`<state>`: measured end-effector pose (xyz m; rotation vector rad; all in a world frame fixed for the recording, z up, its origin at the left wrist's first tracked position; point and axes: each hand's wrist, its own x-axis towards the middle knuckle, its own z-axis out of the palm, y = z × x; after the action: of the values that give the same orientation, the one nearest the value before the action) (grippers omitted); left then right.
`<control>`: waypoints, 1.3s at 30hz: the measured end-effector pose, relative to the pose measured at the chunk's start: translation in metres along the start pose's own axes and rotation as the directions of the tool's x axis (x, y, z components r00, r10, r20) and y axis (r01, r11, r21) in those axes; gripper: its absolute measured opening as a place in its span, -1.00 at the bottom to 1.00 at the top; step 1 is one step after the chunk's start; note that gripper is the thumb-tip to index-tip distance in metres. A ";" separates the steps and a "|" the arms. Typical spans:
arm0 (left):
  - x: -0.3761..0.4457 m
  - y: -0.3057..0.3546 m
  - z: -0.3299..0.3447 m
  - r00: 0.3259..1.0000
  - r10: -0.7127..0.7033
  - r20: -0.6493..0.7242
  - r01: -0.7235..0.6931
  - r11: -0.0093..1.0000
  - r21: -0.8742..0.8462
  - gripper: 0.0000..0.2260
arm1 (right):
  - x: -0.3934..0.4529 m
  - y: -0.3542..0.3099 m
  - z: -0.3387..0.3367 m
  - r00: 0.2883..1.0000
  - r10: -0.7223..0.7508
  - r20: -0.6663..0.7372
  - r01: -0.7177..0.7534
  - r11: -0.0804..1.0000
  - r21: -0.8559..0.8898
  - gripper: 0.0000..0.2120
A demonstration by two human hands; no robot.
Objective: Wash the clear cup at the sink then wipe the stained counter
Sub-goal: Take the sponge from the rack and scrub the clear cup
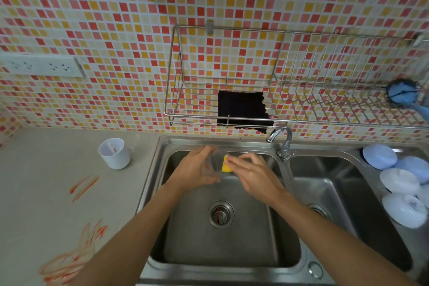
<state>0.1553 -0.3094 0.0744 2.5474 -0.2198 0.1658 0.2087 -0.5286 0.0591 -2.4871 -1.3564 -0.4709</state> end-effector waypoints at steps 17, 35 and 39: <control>0.008 -0.006 -0.006 0.997 -0.002 0.072 0.003 1.000 -0.021 -0.24 | 0.003 -0.006 0.005 0.991 -0.126 -0.048 0.116 0.979 -0.167 -0.74; 0.004 -0.002 0.011 0.958 -0.117 -0.263 0.157 0.978 0.137 -0.18 | 0.024 -0.032 0.017 0.960 0.014 -0.280 -0.039 0.996 -0.082 -0.89; 0.006 -0.008 0.003 0.953 -0.010 -0.303 0.039 0.995 0.090 -0.28 | 0.022 -0.032 0.012 0.979 -0.008 -0.204 0.005 1.000 -0.017 -0.79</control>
<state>0.1625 -0.3054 0.0686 2.5748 -0.0616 0.5639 0.1951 -0.4903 0.0593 -2.3708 -1.2849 -0.7203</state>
